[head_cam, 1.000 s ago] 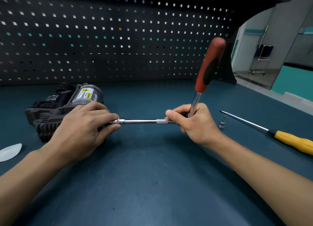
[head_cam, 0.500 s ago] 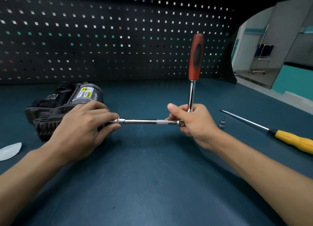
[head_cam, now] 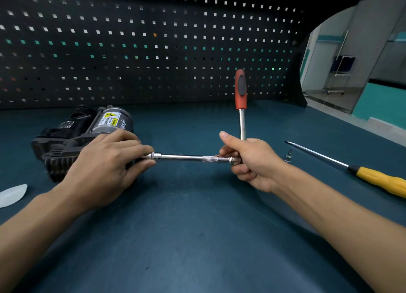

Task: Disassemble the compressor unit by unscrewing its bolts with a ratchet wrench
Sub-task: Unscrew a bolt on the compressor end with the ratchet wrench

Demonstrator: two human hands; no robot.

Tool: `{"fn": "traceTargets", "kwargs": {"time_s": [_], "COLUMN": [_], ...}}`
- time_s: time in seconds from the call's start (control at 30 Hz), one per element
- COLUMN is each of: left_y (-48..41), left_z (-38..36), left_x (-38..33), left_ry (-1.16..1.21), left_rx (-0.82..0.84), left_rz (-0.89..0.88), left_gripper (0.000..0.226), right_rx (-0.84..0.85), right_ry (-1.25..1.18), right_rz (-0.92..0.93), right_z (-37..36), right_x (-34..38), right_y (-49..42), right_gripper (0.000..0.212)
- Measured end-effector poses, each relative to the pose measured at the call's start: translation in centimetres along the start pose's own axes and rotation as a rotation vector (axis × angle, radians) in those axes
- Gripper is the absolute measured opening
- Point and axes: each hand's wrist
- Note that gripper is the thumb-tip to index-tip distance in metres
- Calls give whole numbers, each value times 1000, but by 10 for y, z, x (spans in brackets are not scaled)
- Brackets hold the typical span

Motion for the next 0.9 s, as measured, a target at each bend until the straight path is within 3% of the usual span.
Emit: {"fn": "traceTargets", "kwargs": {"time_s": [0.37, 0.7, 0.9], "left_y": [0, -1, 0], "left_z": [-1, -1, -1], "left_x": [1, 1, 0], "left_ry": [-9, -5, -5], "left_rx": [-14, -11, -15], "left_rz": [-2, -8, -1], "left_gripper": [36, 36, 37], "right_rx": [37, 208, 219], "right_ry": [-105, -297, -407], "right_rz": [-129, -301, -325], "right_z": [5, 12, 13], "right_x": [3, 7, 7], "right_y": [-3, -4, -4], "right_gripper": [47, 43, 37]}}
Point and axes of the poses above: each hand's wrist, its own y-axis away from the middle knuckle, its own z-axis out of the back of the hand, x = y × z, and after that the axes turned 7 degrees about x, right-handed
